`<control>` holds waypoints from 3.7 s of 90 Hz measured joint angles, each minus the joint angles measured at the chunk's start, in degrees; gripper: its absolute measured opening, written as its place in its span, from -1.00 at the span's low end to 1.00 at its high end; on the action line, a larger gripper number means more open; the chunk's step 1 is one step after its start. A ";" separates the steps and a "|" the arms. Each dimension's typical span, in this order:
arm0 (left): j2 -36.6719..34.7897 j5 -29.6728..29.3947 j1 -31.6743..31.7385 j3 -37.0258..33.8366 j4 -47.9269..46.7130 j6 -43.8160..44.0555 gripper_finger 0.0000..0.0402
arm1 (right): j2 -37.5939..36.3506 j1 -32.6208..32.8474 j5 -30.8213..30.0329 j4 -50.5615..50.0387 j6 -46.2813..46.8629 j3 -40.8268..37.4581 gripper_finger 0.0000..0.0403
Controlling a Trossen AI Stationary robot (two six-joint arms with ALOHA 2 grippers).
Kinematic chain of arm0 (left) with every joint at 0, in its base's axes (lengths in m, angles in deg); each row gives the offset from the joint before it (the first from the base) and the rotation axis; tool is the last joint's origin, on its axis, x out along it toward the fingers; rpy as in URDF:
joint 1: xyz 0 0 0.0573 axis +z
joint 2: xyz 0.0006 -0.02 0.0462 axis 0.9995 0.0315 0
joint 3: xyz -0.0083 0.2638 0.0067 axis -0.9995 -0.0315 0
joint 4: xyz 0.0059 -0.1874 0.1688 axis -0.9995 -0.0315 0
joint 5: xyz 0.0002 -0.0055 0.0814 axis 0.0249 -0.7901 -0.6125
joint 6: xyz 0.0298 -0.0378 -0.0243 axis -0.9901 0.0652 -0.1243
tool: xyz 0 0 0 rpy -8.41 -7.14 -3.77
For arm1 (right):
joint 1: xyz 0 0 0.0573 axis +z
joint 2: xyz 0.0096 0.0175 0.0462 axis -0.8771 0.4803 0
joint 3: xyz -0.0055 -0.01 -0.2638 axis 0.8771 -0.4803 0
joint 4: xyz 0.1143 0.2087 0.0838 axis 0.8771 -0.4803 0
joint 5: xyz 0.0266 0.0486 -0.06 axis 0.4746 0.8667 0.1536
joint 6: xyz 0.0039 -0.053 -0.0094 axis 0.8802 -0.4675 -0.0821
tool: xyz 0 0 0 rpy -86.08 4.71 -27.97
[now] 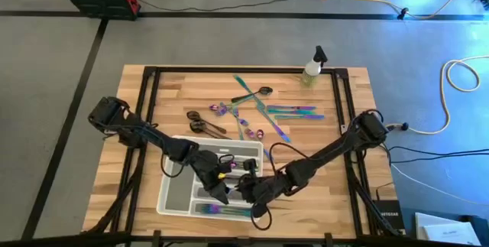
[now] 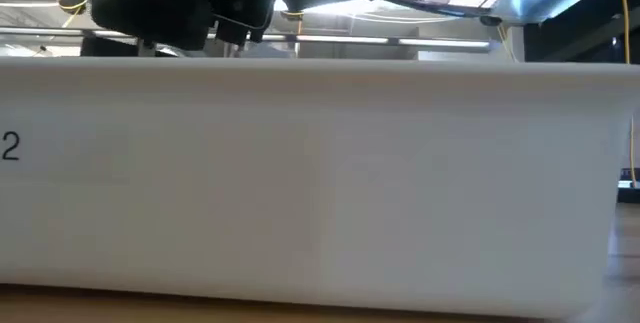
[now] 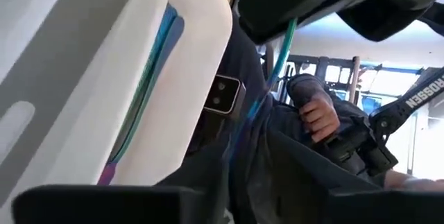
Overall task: Sort silverware
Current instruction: Put the blue fork into the white silverware tray
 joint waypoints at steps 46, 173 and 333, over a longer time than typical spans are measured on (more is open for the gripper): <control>0.00 1.90 4.35 0.00 -0.08 -5.50 -0.48 | 0.00 0.09 6.48 -2.84 3.24 0.00 -0.97; -29.97 -60.47 -34.29 -11.53 -24.59 -37.65 -0.48 | 20.05 3.30 1.22 12.10 39.57 16.56 -0.97; -29.97 -52.64 -47.99 -11.26 -58.51 -27.00 -0.48 | 28.48 -0.26 7.95 -1.89 27.60 26.16 -0.97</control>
